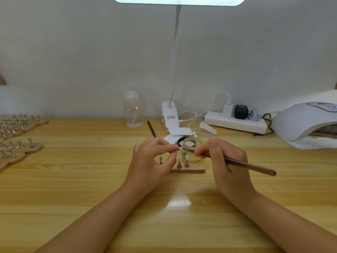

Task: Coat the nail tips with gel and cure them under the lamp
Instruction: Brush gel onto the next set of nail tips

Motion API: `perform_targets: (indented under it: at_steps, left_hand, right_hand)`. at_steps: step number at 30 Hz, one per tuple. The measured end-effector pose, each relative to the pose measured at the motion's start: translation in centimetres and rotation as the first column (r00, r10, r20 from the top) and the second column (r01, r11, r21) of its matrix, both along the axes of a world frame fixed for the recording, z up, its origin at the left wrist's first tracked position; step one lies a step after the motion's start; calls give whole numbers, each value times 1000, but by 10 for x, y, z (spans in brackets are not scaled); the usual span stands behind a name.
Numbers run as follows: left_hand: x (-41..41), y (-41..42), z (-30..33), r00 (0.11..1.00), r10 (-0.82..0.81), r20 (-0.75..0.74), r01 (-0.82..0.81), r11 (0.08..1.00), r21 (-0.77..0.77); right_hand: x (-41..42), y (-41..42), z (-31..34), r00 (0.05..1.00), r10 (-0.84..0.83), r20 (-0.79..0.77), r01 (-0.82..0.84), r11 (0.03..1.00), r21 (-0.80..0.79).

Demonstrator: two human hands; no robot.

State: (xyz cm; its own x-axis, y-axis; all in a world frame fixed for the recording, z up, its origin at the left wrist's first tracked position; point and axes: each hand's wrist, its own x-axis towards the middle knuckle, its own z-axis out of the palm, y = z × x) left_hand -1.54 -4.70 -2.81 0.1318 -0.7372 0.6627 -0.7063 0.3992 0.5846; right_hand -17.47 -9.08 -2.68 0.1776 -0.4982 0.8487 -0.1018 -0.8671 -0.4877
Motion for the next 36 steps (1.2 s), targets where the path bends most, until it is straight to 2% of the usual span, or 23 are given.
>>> perform_targets:
  at_steps: [3, 7, 10, 15, 18, 20, 23, 28, 32, 36]
  left_hand:
    - [-1, 1, 0, 1000, 2, -4, -2, 1000, -5]
    - [-1, 0, 1, 1000, -10, -3, 10, 1000, 1]
    - [-1, 0, 1, 1000, -14, -2, 14, 1000, -4]
    - [-1, 1, 1, 1000, -19, 0, 19, 1000, -5]
    - [-1, 1, 1, 1000, -14, -7, 14, 1000, -3]
    - [0, 0, 0, 1000, -14, -8, 14, 1000, -4]
    - [0, 0, 0, 1000, -23, -7, 23, 1000, -3]
    - [0, 0, 0, 1000, -15, -4, 15, 1000, 1]
    - [-1, 1, 0, 1000, -17, -1, 17, 1000, 3]
    - [-1, 0, 1, 1000, -17, -12, 17, 1000, 6]
  right_hand:
    - [1, 0, -1, 999, -11, -36, 11, 1000, -3]
    - [0, 0, 0, 999, 26, 40, -28, 998, 51]
    - [1, 0, 0, 1000, -1, -20, 1, 1000, 9]
    - [1, 1, -1, 998, 57, 39, -61, 993, 99]
    - [2, 1, 0, 1000, 22, -3, -21, 999, 50]
    - [2, 1, 0, 999, 27, -17, -25, 997, 74]
    - [2, 3, 0, 996, 77, 48, -82, 990, 116]
    - [2, 1, 1, 1000, 13, -22, -13, 999, 35]
    - [1, 3, 0, 994, 86, 69, -96, 982, 161]
    - [2, 2, 2, 1000, 22, 17, -23, 1000, 22]
